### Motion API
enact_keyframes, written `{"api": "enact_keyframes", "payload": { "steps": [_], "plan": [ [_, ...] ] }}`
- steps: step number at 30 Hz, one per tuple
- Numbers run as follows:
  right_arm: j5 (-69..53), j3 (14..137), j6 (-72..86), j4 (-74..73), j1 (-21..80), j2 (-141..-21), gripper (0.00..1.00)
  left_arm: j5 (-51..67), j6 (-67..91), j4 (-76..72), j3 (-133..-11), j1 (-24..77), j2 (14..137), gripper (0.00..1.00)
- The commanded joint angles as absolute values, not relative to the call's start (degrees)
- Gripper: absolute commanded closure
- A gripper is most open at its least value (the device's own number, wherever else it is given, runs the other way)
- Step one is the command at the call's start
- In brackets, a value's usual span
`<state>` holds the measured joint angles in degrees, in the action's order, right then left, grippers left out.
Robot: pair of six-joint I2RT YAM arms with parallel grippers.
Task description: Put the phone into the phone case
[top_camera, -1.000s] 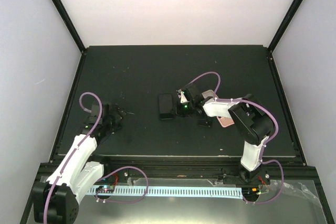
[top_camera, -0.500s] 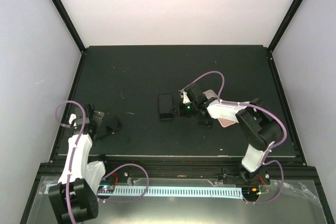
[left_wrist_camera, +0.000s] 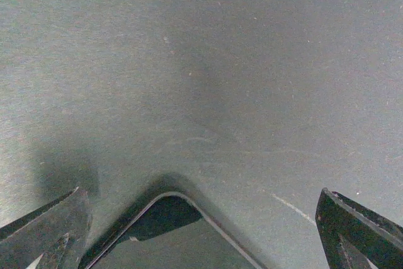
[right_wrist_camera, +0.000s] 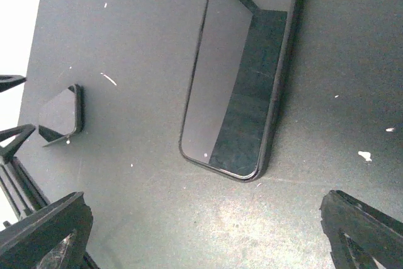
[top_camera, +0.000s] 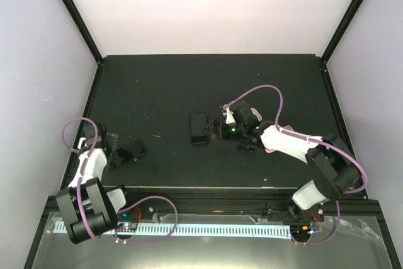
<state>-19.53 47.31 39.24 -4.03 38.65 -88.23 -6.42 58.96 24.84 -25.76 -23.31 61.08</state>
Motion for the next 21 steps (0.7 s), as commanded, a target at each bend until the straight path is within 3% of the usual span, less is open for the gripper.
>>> {"api": "enact_keyframes", "payload": {
  "steps": [1,9,21],
  "plan": [
    [-18.61,46.84,38.93,-5.12,38.96,-85.23,0.0,-2.88,53.82,19.55,-27.55,-24.47,65.56,0.01],
    [-17.88,47.11,39.1,-6.13,39.02,-81.95,0.0,4.98,52.72,19.3,-28.73,-24.35,75.93,0.01],
    [-15.19,47.46,38.52,-8.1,38.94,-79.79,0.0,8.45,54.53,26.69,-26.19,-22.76,70.93,0.01]
  ]
}}
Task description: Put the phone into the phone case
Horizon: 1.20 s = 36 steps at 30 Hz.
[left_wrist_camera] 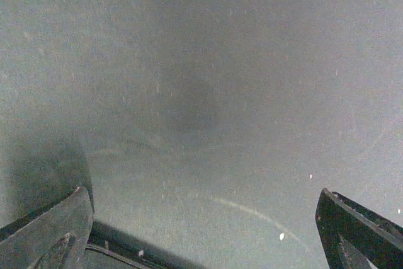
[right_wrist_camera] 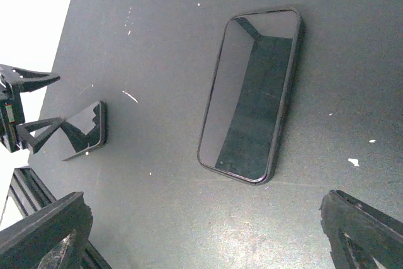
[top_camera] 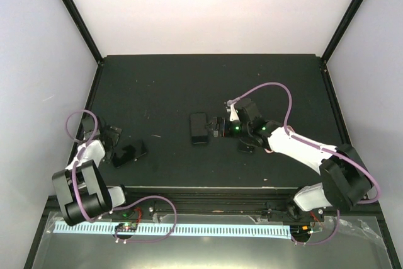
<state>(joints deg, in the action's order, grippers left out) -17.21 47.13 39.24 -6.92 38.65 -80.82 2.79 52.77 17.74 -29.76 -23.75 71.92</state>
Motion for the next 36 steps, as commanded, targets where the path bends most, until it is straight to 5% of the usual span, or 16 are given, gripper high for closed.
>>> {"api": "enact_keyframes", "payload": {
  "steps": [1,16,27,36],
  "plan": [
    [-14.77,47.6,38.3,-8.49,38.94,-79.8,0.0,8.59,54.75,26.87,-25.55,-22.46,70.33,0.01],
    [0.33,50.06,36.66,-19.72,34.39,-80.95,0.01,13.54,61.02,29.71,-19.47,-11.42,61.27,0.01],
    [-5.27,50.21,47.3,-15.1,26.85,-88.12,0.44,13.15,69.74,32.97,-19.45,3.15,53.35,0.01],
    [-2.2,49.11,57.1,-14.87,25.56,-89.82,0.52,5.76,68.71,38.25,-22.83,6.77,48.18,0.01]
  ]
}}
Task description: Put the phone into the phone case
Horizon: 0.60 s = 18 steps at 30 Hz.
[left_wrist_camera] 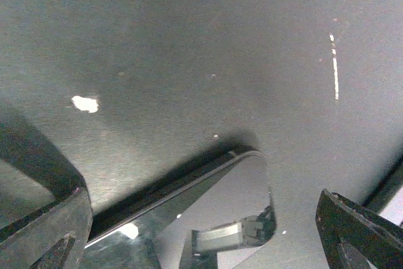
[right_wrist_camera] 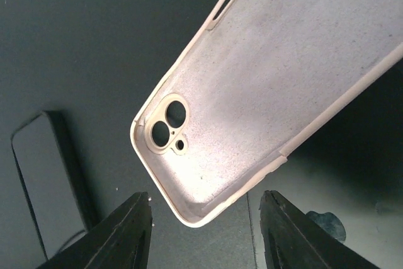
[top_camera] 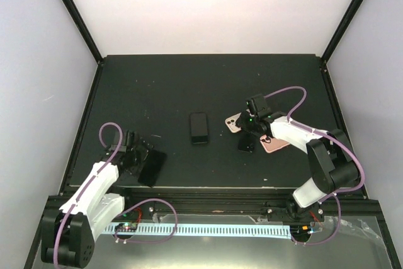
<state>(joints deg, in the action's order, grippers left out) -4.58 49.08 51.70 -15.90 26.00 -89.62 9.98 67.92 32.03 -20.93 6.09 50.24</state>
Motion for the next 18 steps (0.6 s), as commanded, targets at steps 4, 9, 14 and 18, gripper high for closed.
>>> {"api": "enact_keyframes", "payload": {
  "steps": [4,9,14,18],
  "plan": [
    [-0.62,48.32,60.17,-15.19,25.26,-90.01,0.53,3.13,68.22,40.08,-23.71,7.49,46.09,0.01],
    [-0.27,48.24,61.04,-14.22,24.89,-91.84,0.54,1.35,65.89,39.44,-24.18,8.41,45.64,0.01],
    [-2.99,49.43,59.67,-12.79,24.36,-95.52,0.57,0.71,63.1,38.96,-25.3,8.44,46.23,0.01],
    [-4.03,49.2,59.17,-11.48,24.3,-97.17,0.68,-0.55,61.12,39.05,-26.42,8.62,45.45,0.01]
  ]
}}
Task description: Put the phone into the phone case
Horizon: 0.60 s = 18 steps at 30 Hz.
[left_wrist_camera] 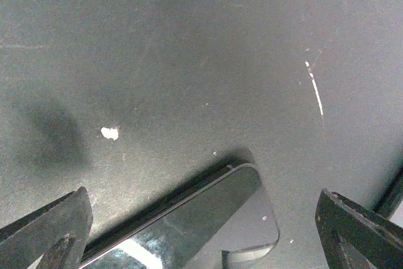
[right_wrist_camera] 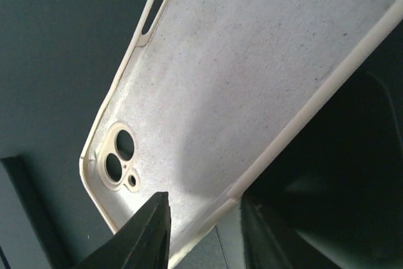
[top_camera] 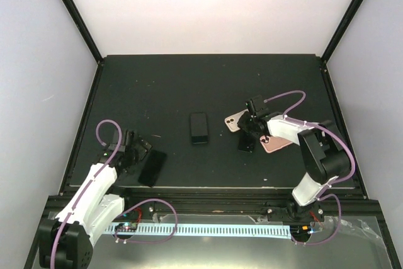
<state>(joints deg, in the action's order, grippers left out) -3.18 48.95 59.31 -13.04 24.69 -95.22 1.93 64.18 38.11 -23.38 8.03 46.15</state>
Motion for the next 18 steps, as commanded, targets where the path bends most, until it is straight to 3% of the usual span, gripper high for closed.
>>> {"api": "enact_keyframes", "payload": {
  "steps": [1,10,18],
  "plan": [
    [-4.03,49.03,59.03,-11.29,24.26,-97.27,0.71,-0.42,60.35,38.68,-26.52,8.68,45.13,0.02],
    [-2.02,48.04,55.99,-10.85,24.22,-96.2,0.97,2.68,53.33,32.2,-26.7,11.82,44.04,0.09],
    [-3.01,47.44,47.16,-11.76,24.21,-90.67,0.99,0.93,48.94,31.5,-27.93,13.01,47.79,0.09]
  ]
}}
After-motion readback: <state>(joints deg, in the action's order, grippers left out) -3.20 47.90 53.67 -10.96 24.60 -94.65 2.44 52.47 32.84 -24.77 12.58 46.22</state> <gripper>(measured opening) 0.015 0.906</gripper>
